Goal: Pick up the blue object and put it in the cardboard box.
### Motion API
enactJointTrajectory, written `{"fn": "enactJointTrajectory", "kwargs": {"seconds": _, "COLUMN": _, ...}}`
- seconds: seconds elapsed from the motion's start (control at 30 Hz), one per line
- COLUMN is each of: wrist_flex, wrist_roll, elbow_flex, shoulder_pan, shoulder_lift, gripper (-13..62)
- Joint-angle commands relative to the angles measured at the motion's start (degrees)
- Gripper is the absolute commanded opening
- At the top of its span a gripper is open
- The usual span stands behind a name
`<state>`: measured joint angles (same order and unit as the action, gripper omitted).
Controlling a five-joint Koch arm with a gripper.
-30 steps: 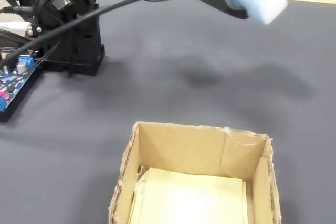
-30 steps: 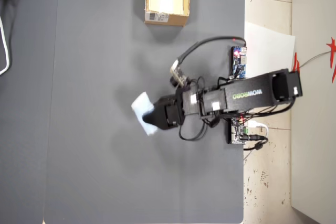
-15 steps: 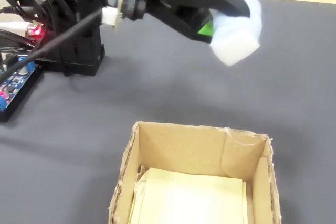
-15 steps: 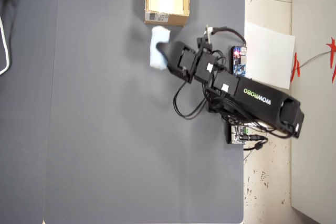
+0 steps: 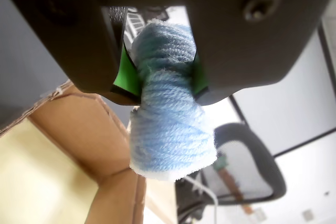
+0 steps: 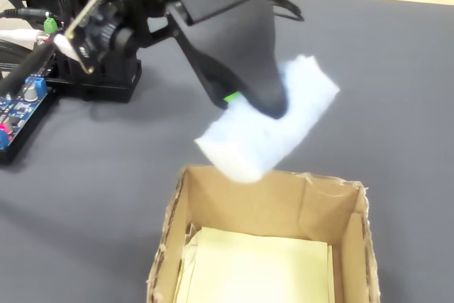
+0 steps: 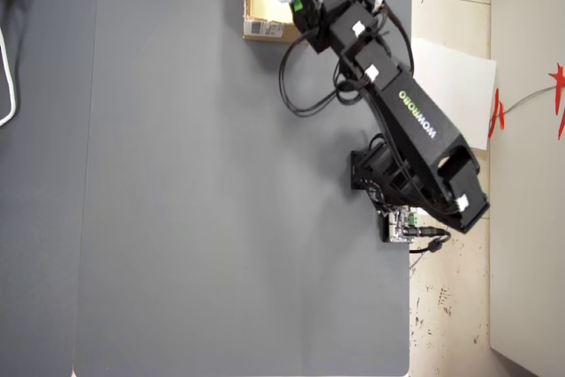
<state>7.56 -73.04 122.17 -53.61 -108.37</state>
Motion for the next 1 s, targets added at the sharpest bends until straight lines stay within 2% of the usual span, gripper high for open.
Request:
{"fn": "enactJointTrajectory", "kwargs": {"seconds": 0.0, "wrist_flex": -0.1, "wrist_roll": 1.1, "elbow_flex": -6.9, "shoulder_pan": -0.5, "shoulder_lift": 2.5, "gripper": -11.4}}
{"fn": "enactJointTrajectory", "kwargs": {"seconds": 0.2, "wrist_flex": 8.0, "wrist_roll": 3.9, "elbow_flex": -10.4, "shoulder_pan": -1.2, "shoulder_lift": 7.6, "gripper": -10.7}}
{"fn": "enactJointTrajectory", "kwargs": {"seconds": 0.27, "wrist_flex": 13.4, "wrist_roll": 2.9, "elbow_flex": -12.0, "shoulder_pan": -0.8, "shoulder_lift": 8.7, "gripper": 0.9}}
{"fn": "enactJointTrajectory", "kwargs": {"seconds": 0.37, "wrist_flex": 16.6, "wrist_roll": 2.1, "elbow_flex": -13.1, "shoulder_pan": -0.6, "shoulder_lift": 9.6, "gripper": 10.1}}
{"fn": "enactJointTrajectory", "kwargs": {"seconds": 0.47, "wrist_flex": 18.3, "wrist_roll": -2.5, "elbow_flex": -14.0, "shoulder_pan": -0.4, "shoulder_lift": 10.5, "gripper": 23.7}}
{"fn": "enactJointTrajectory", "kwargs": {"seconds": 0.53, "wrist_flex": 18.6, "wrist_roll": -3.9, "elbow_flex": -14.3, "shoulder_pan": -0.2, "shoulder_lift": 10.7, "gripper": 29.6}}
{"fn": "enactJointTrajectory", "kwargs": {"seconds": 0.8, "wrist_flex": 15.6, "wrist_roll": -6.6, "elbow_flex": -15.5, "shoulder_pan": 0.4, "shoulder_lift": 11.2, "gripper": 32.4}}
{"fn": "enactJointTrajectory", "kwargs": {"seconds": 0.97, "wrist_flex": 8.6, "wrist_roll": -10.1, "elbow_flex": -13.4, "shoulder_pan": 4.0, "shoulder_lift": 7.5, "gripper": 32.4}}
